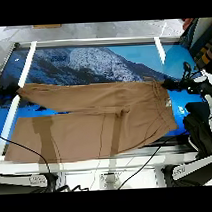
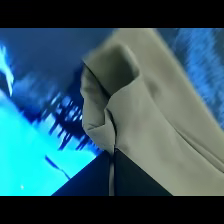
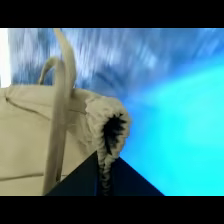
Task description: Fold the clothes and pants, and hang the long-sleeved shirts on hangers.
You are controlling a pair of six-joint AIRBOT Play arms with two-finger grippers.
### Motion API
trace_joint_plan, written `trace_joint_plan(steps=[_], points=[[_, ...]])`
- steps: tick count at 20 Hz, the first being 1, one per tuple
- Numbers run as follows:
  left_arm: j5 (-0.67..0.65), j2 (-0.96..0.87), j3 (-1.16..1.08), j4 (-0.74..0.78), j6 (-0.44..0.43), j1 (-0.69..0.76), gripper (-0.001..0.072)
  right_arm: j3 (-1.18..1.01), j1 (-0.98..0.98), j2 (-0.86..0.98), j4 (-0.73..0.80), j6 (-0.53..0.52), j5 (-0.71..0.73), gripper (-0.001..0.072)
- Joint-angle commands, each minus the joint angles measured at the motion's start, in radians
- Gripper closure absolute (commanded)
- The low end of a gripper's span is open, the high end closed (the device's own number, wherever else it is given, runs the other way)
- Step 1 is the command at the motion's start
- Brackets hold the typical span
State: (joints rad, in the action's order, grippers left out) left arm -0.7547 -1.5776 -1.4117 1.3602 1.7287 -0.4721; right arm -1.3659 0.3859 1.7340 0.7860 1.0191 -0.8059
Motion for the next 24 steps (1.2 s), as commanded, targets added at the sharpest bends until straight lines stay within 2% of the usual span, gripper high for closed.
trace_joint_plan(steps=[1,4,8,12,13,14,15,16,20,22,23,24], points=[[-0.028,0.013,-0.026,0.093,-0.008,0.003,0.0696,-0.032,-0.003,0.0,0.045,0.051,0.076,0.0685],[-0.053,0.012,0.071,0.126,-0.007,0.003,0.0696,-0.032,-0.003,0.0,0.127,0.112,0.076,0.0684],[0.011,0.012,0.271,0.125,-0.005,0.003,0.0695,-0.032,-0.006,0.0,0.134,0.125,0.074,0.0684],[0.072,0.011,0.294,0.124,-0.005,0.003,0.0689,-0.032,-0.006,0.0,0.135,0.125,0.077,0.0684],[0.088,0.012,0.294,0.124,-0.005,0.003,0.0675,-0.032,-0.006,0.0,0.135,0.125,0.077,0.0649],[0.094,0.013,0.294,0.124,-0.005,0.003,0.0548,-0.032,-0.006,0.0,0.137,0.124,0.077,0.044],[0.1,0.014,0.292,0.124,-0.005,0.003,0.0227,-0.032,-0.006,0.0,0.139,0.125,0.082,0.0153],[0.1,0.018,0.283,0.124,-0.005,0.003,-0.0013,-0.033,-0.005,-0.003,0.138,0.125,0.08,0.0083],[0.095,0.099,0.217,0.125,-0.005,0.003,-0.0001,-0.077,-0.004,-0.056,0.217,0.135,-0.014,0.0085],[0.085,0.176,0.206,0.125,-0.005,0.003,0.0002,-0.102,-0.004,-0.112,0.327,0.211,-0.076,0.0092],[0.055,0.217,0.206,0.125,-0.005,0.003,0.001,-0.107,-0.004,-0.147,0.386,0.256,-0.111,0.0175],[0.002,0.253,0.206,0.134,-0.005,0.003,0.0113,-0.109,0.001,-0.188,0.432,0.284,-0.16,0.0367]])
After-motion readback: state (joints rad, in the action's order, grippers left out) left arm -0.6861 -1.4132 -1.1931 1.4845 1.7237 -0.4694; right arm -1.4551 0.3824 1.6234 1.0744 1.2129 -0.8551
